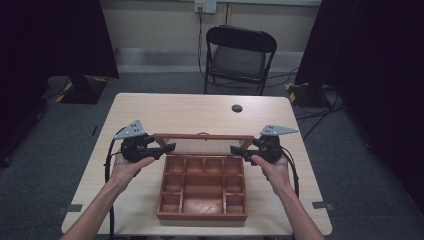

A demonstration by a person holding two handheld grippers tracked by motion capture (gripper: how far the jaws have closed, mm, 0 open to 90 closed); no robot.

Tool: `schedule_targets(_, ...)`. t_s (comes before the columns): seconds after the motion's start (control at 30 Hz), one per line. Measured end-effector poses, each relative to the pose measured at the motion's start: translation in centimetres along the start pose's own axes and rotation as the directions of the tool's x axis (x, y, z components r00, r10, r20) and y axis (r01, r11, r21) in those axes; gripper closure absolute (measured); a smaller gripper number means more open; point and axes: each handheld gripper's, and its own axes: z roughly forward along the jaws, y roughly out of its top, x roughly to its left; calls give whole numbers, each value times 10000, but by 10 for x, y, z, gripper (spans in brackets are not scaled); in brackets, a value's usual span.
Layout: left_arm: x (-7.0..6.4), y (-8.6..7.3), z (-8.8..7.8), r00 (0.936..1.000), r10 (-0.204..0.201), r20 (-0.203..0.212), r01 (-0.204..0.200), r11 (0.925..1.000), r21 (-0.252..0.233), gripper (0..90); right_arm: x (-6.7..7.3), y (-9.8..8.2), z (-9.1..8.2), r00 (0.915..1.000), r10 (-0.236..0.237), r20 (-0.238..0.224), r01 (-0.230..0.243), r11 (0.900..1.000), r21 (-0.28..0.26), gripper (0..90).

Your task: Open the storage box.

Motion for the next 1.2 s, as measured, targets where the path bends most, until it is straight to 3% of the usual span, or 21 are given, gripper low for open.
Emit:
schedule_targets(0.37, 6, 3, 3, 10000, -69, -20, 69, 9999, 124, 530, -5, 4, 3, 9997, 75, 233, -74, 10000, -21, 341)
schedule_targets(1.2, 20, -5, 17, 9985, -455, -288, 467, 9980, 414, 538, -18, 2, 14, 9992, 294, 266, -295, 9995, 56, 362)
